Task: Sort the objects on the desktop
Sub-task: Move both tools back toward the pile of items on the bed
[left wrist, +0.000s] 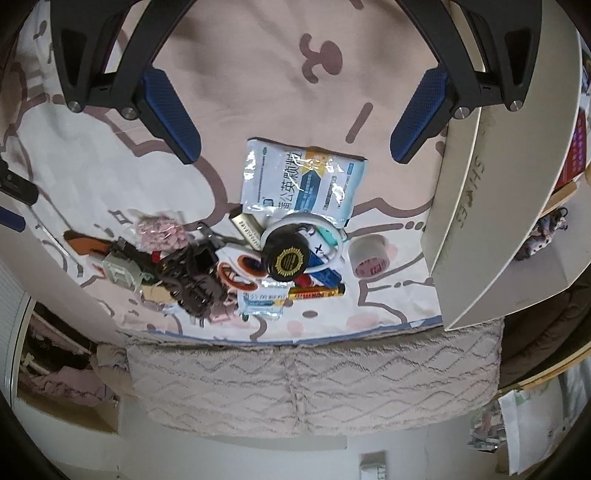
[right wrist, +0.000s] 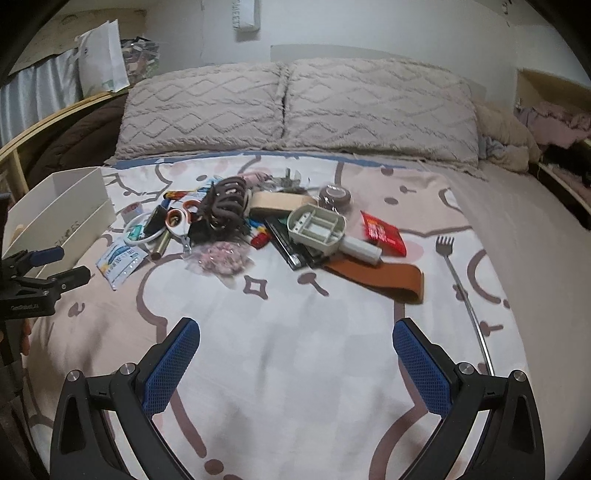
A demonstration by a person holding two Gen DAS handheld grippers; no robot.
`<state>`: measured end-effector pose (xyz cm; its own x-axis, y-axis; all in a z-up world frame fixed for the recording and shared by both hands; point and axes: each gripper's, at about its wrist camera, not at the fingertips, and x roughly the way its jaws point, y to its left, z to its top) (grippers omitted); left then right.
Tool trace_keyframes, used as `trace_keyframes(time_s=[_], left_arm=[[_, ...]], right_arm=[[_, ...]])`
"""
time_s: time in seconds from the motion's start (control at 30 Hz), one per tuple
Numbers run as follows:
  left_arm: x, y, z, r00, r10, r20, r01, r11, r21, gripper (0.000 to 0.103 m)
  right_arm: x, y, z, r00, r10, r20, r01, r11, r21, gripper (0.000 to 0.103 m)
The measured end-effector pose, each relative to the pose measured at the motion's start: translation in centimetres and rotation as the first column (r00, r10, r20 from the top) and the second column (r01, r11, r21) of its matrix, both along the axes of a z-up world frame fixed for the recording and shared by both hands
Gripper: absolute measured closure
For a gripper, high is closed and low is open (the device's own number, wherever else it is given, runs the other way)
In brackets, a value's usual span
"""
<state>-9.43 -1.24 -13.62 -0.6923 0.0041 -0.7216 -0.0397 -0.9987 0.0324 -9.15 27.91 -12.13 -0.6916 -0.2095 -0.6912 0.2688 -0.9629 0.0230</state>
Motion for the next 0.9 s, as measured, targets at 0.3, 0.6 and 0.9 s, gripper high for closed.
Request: trace_keyframes(time_s=[0.3,0.6,0.9], left_arm=[[-2.8,-0.6,-1.5,0.999,-0.030,0.040,0.031,0.999,-0.009,0.000],[-5.3,-1.5,-3.7,0.993,-0.019,0.120,0.017,1.000,0.015,0.000],[-5.8,-2.4,-4.6,0.988,-0.026,0.151,0.011,0.995,0.096,0.000]], right_arm=[[0.0,-0.9,-1.5,0.998,0.014,0.061,-0.011,0.999,-0.042,0.000],[-0.3,-2.4,-1.9,0.994,0.036,0.103,-0.029,0.997,-0.069,0.000],[-2.7,-6.1,-1.2,0.991,0.082,0.107,-0.070,0.991,-0.112,0.000]])
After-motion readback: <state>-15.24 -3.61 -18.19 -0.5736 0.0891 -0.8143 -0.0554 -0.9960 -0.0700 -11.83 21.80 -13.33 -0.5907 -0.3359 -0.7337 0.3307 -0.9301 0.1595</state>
